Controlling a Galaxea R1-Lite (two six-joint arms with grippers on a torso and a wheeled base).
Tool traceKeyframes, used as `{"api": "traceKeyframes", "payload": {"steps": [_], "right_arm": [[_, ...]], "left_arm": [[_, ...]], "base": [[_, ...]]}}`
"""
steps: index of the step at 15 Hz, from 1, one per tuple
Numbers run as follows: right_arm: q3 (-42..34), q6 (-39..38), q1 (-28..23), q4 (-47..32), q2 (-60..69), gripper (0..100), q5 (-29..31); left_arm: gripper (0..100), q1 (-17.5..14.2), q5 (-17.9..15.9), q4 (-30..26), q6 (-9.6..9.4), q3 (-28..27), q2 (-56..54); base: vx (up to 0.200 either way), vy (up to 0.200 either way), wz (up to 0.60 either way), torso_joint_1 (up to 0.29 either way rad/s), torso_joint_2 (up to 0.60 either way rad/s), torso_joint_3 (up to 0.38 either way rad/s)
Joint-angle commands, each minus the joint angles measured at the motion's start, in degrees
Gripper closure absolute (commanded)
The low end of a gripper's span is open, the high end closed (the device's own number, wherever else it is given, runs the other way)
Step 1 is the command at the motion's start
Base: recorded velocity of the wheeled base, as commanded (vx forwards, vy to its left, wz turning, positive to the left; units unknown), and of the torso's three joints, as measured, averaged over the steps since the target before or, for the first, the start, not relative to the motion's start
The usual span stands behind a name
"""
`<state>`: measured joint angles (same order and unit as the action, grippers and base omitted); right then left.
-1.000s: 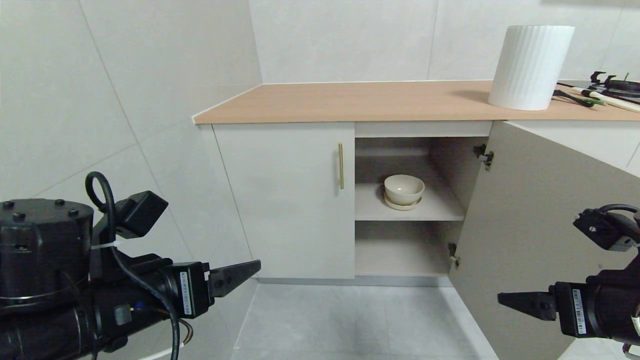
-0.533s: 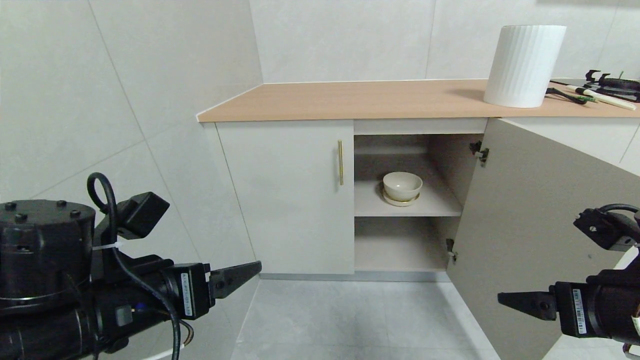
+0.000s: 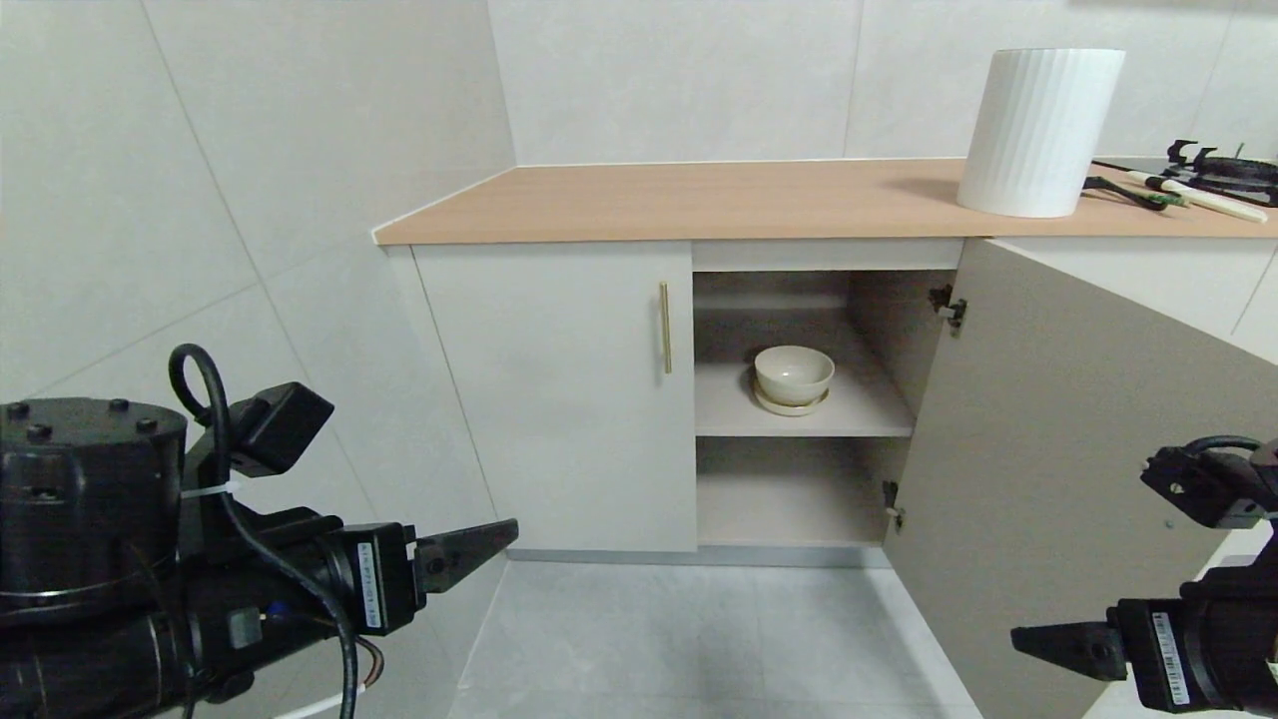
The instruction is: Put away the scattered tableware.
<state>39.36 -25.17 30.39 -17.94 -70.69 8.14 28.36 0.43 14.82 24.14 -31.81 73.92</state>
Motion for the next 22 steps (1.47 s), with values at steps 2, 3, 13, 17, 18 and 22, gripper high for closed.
{"api": "traceKeyframes", "payload": {"steps": [2,3,13,17,18,22], "right_arm": [[0.7,1.1,-0.1,-3.1,0.0,0,0.0],[1.4,1.3,-0.1,-5.3,0.0,0,0.1],[4.6,7.9,-17.4,-10.3,-1.3,0,12.6],[5.4,6.5,-25.3,3.4,-5.6,0,13.2],[5.2,4.5,-26.1,7.8,-6.9,0,13.5],[4.9,-1.0,-26.2,16.6,-11.4,0,13.9]], "left_arm": [[0,-0.1,0.0,-0.1,0.03,0.0,0.1],[0,-0.1,0.0,-0.1,0.03,0.0,0.0],[0,-0.1,-0.1,-0.1,0.03,0.4,0.2],[0,-0.1,-0.1,-0.1,0.03,0.4,0.3],[0,-0.1,-0.1,-0.1,0.03,0.4,0.3],[0,-0.1,-0.1,-0.1,0.03,0.4,0.3]], "base": [[0.000,-0.200,0.00,0.002,0.00,0.007],[0.000,-0.200,0.00,-0.002,0.00,0.007],[0.000,-0.140,0.00,0.002,0.00,0.003],[0.000,0.000,0.00,0.000,0.00,0.000],[0.000,0.000,0.00,0.000,0.00,0.000],[0.000,0.000,0.00,0.000,0.00,0.000]]}}
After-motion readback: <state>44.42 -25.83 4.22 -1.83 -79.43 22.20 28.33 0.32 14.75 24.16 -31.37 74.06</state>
